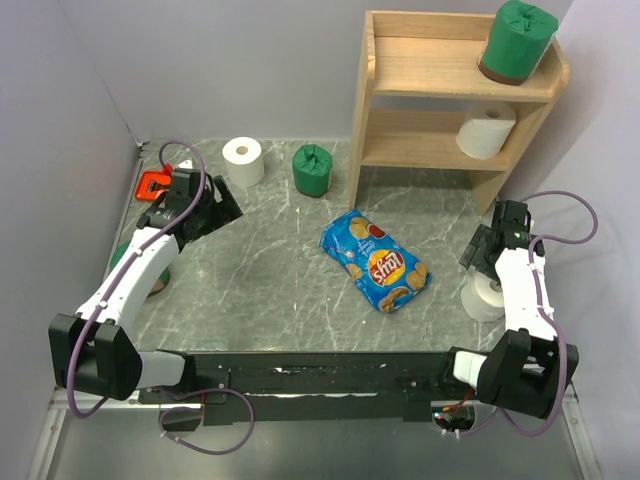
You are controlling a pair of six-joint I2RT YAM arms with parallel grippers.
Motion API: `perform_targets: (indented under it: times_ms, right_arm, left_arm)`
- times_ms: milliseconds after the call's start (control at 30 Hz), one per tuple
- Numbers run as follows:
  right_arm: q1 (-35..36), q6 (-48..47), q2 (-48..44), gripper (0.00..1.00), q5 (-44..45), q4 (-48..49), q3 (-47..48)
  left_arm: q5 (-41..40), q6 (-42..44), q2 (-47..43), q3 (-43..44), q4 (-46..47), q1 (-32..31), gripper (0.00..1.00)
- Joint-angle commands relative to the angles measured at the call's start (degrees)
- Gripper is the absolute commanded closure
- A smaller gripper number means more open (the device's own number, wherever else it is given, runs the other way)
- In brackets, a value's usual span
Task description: Place and organize the paper towels onto the shelf
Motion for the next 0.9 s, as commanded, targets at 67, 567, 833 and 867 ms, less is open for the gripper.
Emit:
perform_targets:
  times_ms: [67,567,833,867]
  right_arm:
    - [-0.3,-1.2,2.0,0.17,0.6,3.9,-0.7]
    - [-0.7,0.0,5.8,0.25,-1.8,4.8,-0.6]
    - [-0.3,-4.6,4.5,0.46,-4.6,6.2,-0.4]
    - [0.2,-6.4,3.6,0.48,-5.5,6.4,-0.2]
  left_arm:
    - [-0.2,1.0,-0.1,1.4,0.5,-0.1,0.04]
    - [-1.5,1.0,-0.2,1.4,0.2,-0.1,0.04]
    - [-1.5,1.0,-0.6,1.5,0.1,-0.1,0.04]
    - [-1.3,1.0,-0.6,1.5,0.2,-0.1,0.04]
